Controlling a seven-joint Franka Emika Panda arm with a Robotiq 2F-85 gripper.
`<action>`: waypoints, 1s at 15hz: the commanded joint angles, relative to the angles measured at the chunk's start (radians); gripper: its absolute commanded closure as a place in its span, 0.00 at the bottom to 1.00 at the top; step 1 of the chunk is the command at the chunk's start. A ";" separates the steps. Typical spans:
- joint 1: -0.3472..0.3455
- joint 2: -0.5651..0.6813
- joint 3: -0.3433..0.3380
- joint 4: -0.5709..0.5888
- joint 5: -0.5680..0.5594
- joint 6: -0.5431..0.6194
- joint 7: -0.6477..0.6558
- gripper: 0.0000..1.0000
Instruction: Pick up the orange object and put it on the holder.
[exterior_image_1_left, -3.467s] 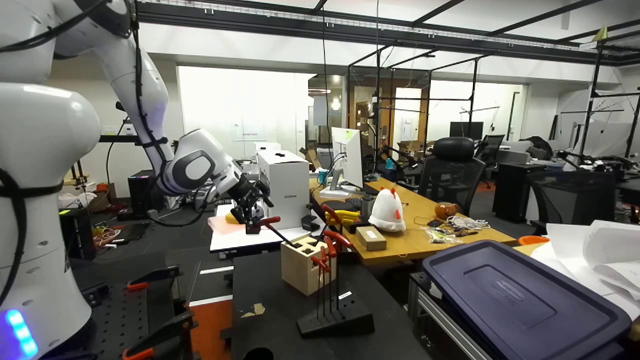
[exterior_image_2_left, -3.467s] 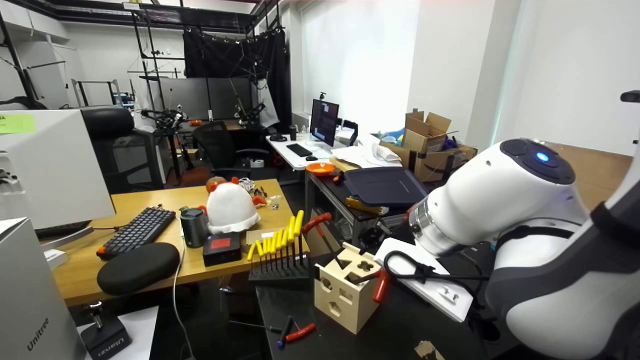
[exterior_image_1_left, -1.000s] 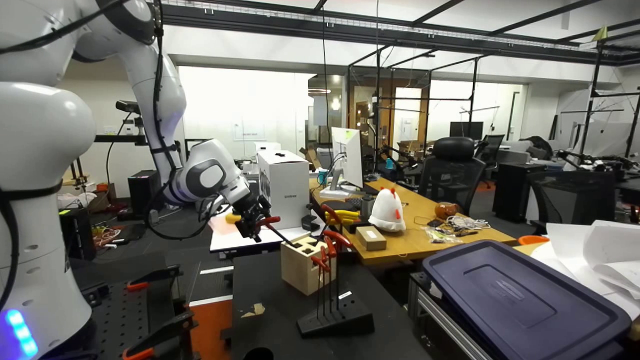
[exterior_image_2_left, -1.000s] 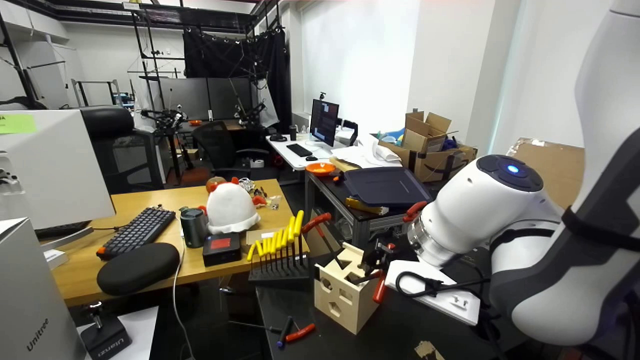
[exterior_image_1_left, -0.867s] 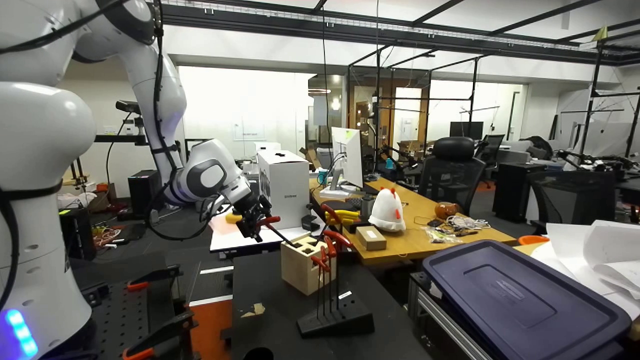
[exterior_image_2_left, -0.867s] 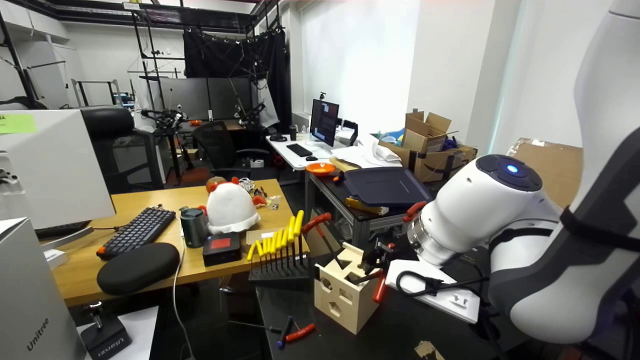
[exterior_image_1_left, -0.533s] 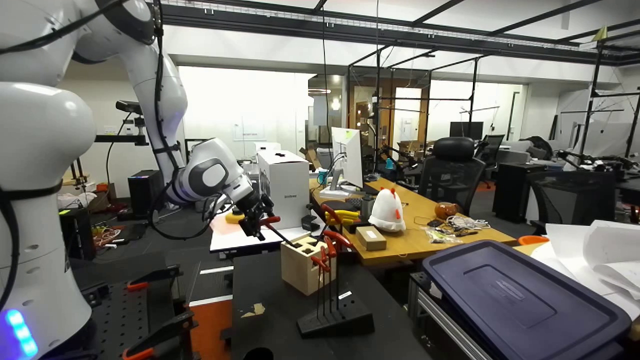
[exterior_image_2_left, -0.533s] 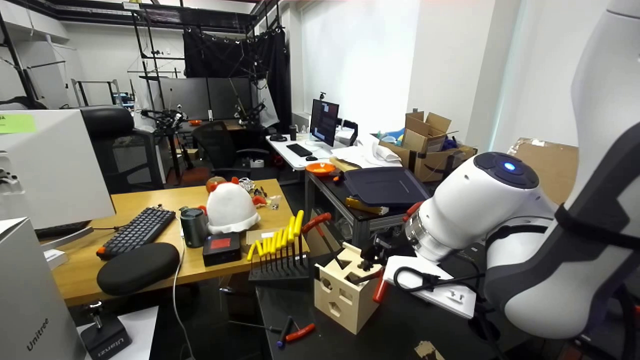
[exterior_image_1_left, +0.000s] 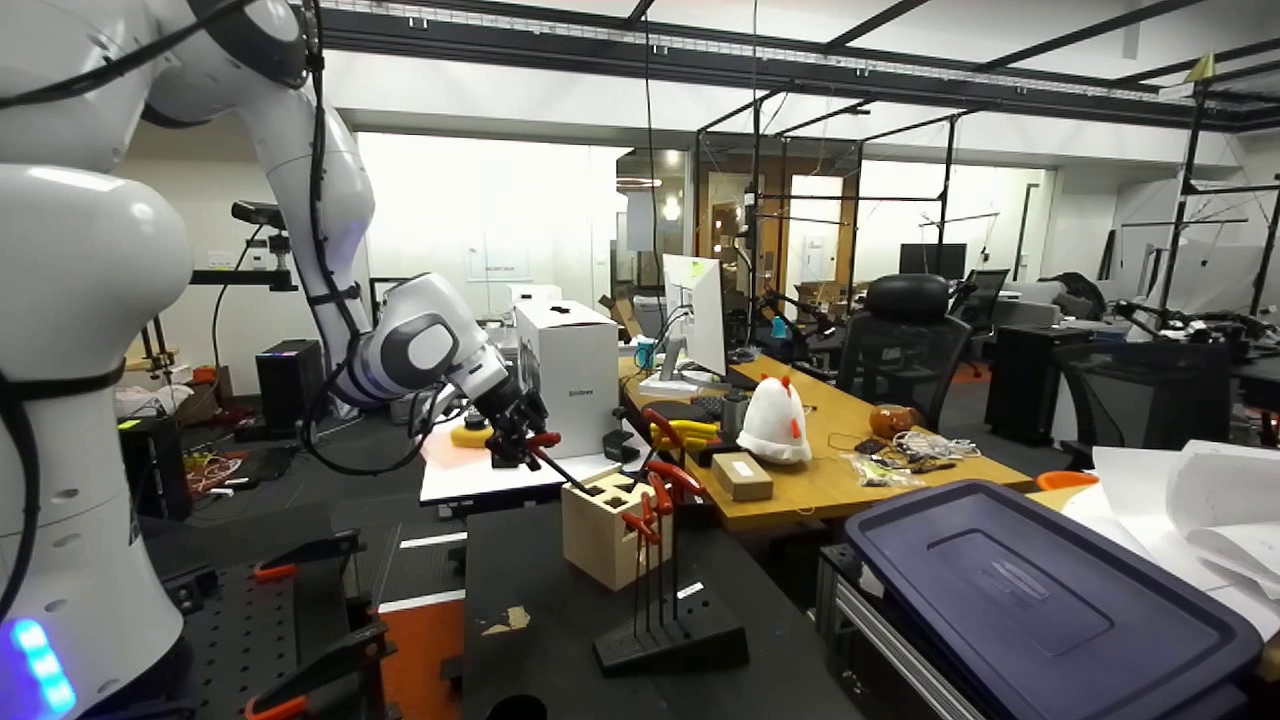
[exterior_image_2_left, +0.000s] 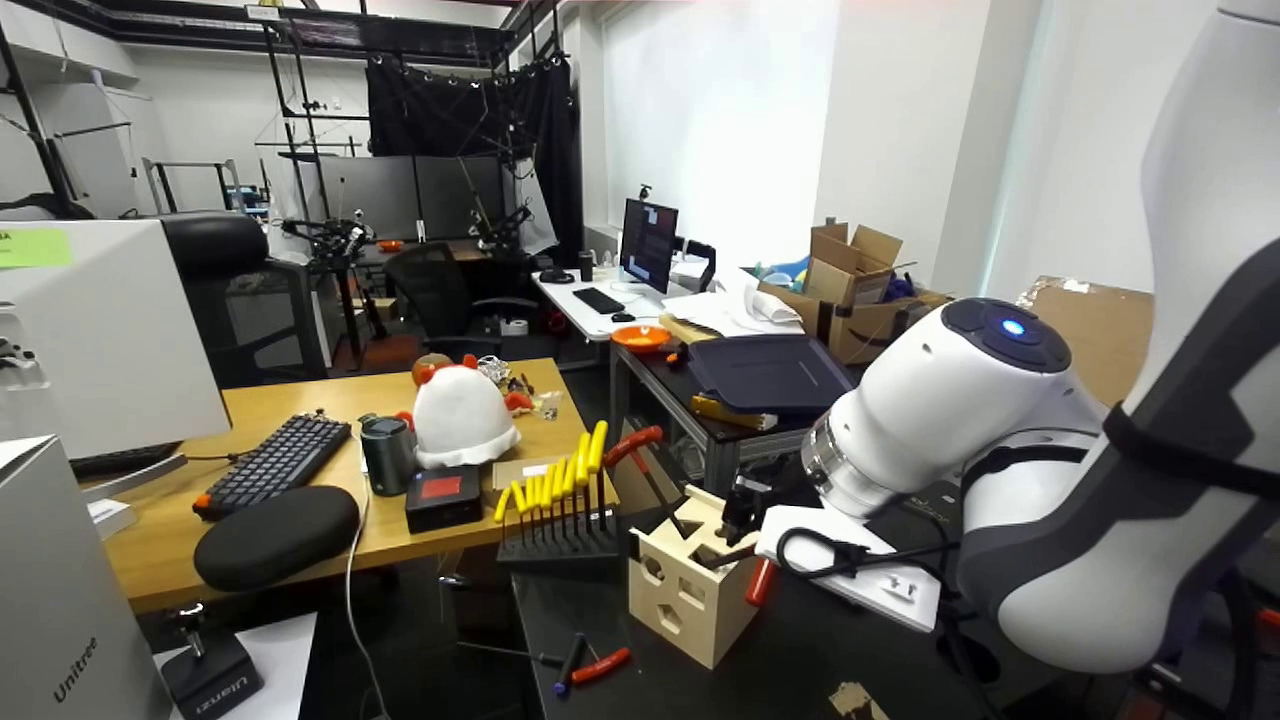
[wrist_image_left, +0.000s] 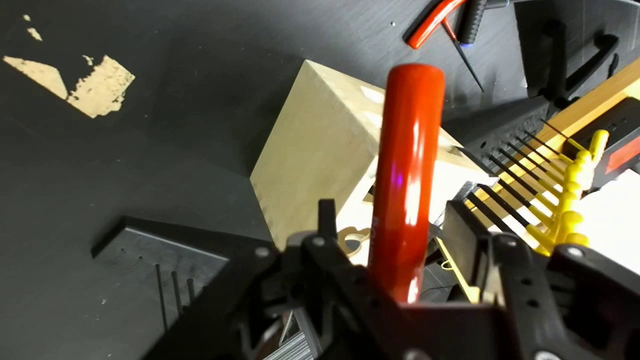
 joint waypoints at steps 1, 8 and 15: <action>0.021 -0.004 -0.023 0.000 -0.006 0.000 -0.002 0.73; 0.031 -0.006 -0.033 -0.005 0.004 0.000 0.005 0.95; 0.075 -0.031 -0.072 -0.039 0.024 -0.002 -0.003 0.95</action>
